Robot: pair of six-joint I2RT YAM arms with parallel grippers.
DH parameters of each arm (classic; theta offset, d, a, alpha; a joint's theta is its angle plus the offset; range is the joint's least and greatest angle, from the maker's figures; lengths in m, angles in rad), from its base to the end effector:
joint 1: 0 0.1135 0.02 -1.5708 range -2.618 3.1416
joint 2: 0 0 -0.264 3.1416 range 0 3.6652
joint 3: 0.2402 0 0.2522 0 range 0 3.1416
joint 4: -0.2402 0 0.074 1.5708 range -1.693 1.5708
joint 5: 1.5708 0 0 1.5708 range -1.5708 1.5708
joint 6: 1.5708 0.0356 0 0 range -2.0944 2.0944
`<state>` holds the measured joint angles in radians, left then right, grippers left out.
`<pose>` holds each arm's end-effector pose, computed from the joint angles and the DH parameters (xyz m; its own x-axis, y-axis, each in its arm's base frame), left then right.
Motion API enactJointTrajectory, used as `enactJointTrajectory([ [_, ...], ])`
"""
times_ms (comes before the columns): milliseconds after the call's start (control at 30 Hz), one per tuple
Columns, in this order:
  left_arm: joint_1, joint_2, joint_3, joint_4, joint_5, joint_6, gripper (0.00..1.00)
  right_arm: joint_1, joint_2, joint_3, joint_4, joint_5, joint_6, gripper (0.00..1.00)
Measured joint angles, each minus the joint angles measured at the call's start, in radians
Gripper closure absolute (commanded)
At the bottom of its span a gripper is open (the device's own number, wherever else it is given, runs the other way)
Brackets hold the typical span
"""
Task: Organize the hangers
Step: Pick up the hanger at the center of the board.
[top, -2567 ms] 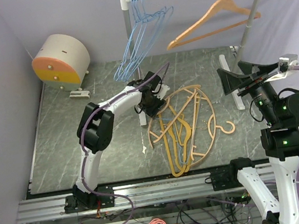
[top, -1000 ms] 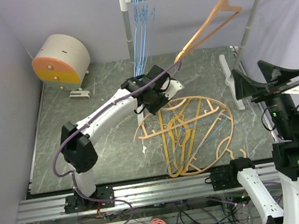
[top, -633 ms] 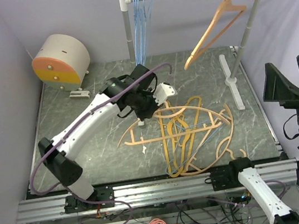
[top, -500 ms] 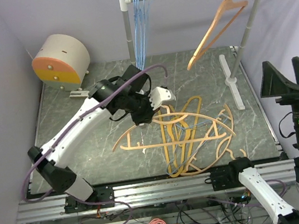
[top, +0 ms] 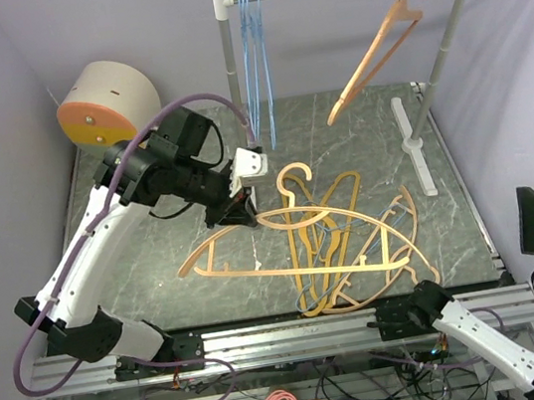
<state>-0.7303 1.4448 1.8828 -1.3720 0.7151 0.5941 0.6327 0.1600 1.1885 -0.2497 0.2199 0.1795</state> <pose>0.1656 -0.1796 0.4525 -0.0518 0.6137 -0.7878 0.9933 -0.0497 -0.1040 -0.0665 -0.0584 0.4727 0.4767 0.5656 -0.6730 -0.5458 0.7905 0.2778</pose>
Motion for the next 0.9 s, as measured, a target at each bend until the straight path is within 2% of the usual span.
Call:
enactJointTrajectory([
  [133, 0.042, -0.001, 0.051, -0.064, 0.119, 0.055, 0.93, 0.074, 0.010, -0.040, 0.003, 0.057, 0.008, 0.00],
  [467, 0.112, -0.025, 0.110, -0.115, 0.309, 0.109, 0.93, 0.091, 0.237, -0.405, 0.037, 0.012, 0.030, 0.00],
  [567, 0.145, -0.026, 0.122, -0.117, 0.391, 0.128, 0.93, 0.092, 0.241, -0.464, 0.100, -0.069, 0.053, 0.00],
  [667, 0.179, -0.028, 0.113, -0.108, 0.505, 0.151, 0.93, 0.093, 0.252, -0.546, 0.231, -0.185, 0.094, 0.00],
  [800, 0.221, -0.039, 0.043, -0.043, 0.672, 0.150, 0.93, 0.094, 0.333, -0.641, 0.395, -0.327, 0.158, 0.00],
  [900, 0.226, -0.003, 0.056, -0.044, 0.734, 0.172, 0.93, 0.094, 0.420, -0.676, 0.507, -0.411, 0.209, 0.01],
])
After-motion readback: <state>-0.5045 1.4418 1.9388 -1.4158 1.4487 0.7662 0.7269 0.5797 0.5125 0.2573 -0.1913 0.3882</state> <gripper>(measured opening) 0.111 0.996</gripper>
